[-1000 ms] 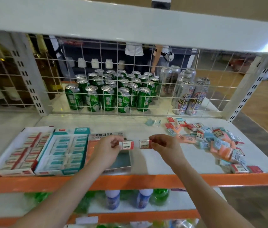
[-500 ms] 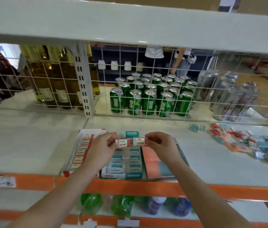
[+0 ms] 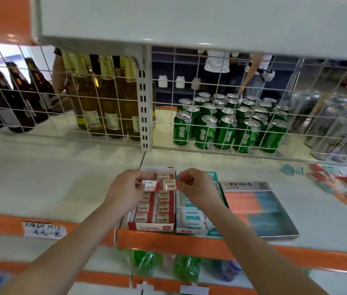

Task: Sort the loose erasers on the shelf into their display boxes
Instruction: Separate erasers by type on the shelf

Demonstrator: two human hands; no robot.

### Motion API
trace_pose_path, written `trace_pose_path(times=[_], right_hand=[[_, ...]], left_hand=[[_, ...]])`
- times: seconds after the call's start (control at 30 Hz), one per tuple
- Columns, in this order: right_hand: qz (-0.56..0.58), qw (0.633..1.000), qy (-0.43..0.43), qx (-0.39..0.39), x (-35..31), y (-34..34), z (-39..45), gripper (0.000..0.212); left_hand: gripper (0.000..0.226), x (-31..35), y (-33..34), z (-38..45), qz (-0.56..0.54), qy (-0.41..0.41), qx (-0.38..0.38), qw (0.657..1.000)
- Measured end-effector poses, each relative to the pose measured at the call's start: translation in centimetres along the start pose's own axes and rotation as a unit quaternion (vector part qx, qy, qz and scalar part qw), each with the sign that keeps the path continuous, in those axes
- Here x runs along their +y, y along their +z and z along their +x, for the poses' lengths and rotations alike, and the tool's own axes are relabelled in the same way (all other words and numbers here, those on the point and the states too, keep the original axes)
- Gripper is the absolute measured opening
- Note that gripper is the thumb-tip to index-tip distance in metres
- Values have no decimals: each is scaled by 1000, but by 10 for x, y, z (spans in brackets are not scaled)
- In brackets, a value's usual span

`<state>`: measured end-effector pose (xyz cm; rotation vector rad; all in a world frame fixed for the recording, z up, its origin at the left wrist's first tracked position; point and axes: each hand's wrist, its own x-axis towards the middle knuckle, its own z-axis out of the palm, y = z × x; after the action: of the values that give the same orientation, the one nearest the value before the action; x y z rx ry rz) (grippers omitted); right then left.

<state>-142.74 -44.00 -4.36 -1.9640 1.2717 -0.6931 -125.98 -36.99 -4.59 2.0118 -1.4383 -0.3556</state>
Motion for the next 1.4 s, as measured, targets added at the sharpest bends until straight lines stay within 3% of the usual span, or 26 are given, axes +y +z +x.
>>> trace_pose_path(times=[0.33, 0.57, 0.93, 1.17, 1.4], right_hand=[[-131, 990, -10, -55, -9, 20, 12, 19], [-197, 977, -25, -71, -3, 23, 19, 20], [-150, 981, -51, -111, 3, 6, 11, 22], [-196, 978, -28, -66, 35, -50, -2, 26], [-176, 983, 42, -7, 87, -129, -31, 24]], left_hand=[[21, -15, -1, 18, 109, 47, -71, 990], [25, -14, 3, 24, 180, 148, -120, 965], [22, 3, 13, 25, 153, 115, -170, 967], [24, 51, 30, 12, 56, 131, -135, 980], [22, 126, 78, 4, 34, 169, -198, 965]])
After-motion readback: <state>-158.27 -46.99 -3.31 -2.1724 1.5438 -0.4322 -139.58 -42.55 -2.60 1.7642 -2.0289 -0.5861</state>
